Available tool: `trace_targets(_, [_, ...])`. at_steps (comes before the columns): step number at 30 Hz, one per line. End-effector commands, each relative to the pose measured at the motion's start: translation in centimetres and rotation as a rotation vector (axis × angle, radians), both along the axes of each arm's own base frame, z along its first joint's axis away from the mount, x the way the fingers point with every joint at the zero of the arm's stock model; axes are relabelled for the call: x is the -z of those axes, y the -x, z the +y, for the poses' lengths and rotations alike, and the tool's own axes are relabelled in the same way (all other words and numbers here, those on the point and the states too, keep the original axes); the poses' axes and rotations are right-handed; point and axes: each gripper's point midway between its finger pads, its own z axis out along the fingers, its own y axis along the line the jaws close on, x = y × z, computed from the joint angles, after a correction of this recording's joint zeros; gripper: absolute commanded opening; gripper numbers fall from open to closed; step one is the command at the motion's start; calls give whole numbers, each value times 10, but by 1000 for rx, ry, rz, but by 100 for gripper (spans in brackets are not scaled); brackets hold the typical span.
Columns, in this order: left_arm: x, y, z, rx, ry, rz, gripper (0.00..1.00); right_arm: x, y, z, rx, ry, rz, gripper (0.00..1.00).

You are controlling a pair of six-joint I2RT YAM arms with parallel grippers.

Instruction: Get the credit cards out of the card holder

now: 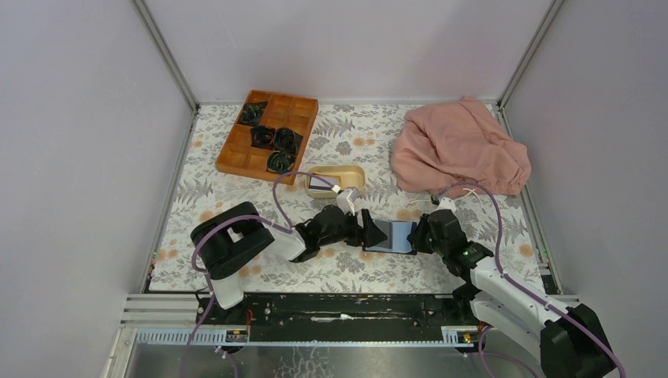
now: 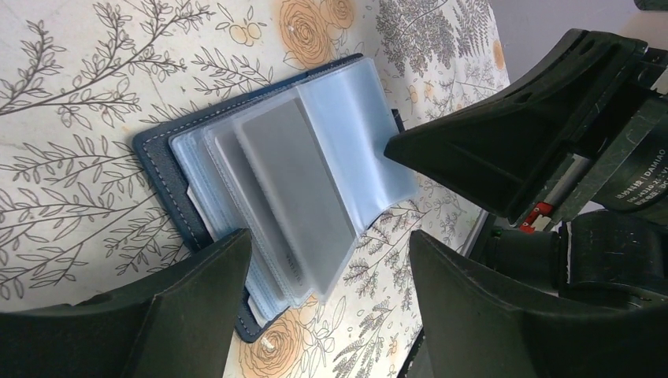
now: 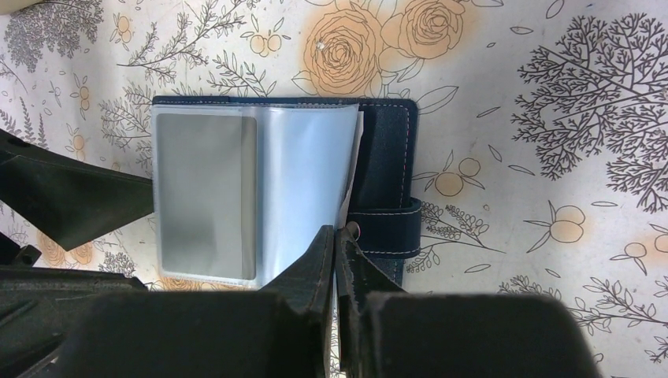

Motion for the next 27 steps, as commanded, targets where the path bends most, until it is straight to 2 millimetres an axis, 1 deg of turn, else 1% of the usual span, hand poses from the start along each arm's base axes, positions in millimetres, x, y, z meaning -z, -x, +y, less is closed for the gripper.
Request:
trace_targets(1, [-20, 3, -19, 41, 72, -27, 80, -4, -3, 6, -22, -21, -18, 6])
trace_targets(9, [-31, 6, -30, 63, 94, -38, 80, -2, -2, 7, -23, -26, -12, 7])
trace_targets(13, [-29, 6, -31, 62, 89, -36, 80, -4, -2, 6, -13, -29, -18, 7])
trace_targets(14, [-28, 6, -30, 63, 86, -35, 80, -6, -2, 5, -9, -29, -22, 11])
trace_targets(16, [-26, 6, -29, 59, 82, -34, 80, -11, -3, 5, -3, -38, -38, 23])
trace_targets(19, [-23, 6, -28, 55, 74, -30, 80, -20, -4, 0, 20, -38, -66, 45])
trace_targets(20, [-22, 6, -27, 53, 72, -29, 80, -24, -5, -1, 29, -36, -74, 50])
trace_targets(22, [-20, 7, -25, 49, 67, -30, 80, -30, -5, -7, 53, -26, -80, 54])
trace_targets(25, [-18, 5, -18, 26, 52, -37, 80, -43, -7, -14, 90, -18, -121, 55])
trace_targets(27, [-18, 3, -11, 9, 35, -49, 80, -54, -10, -12, 69, -28, -165, 55])
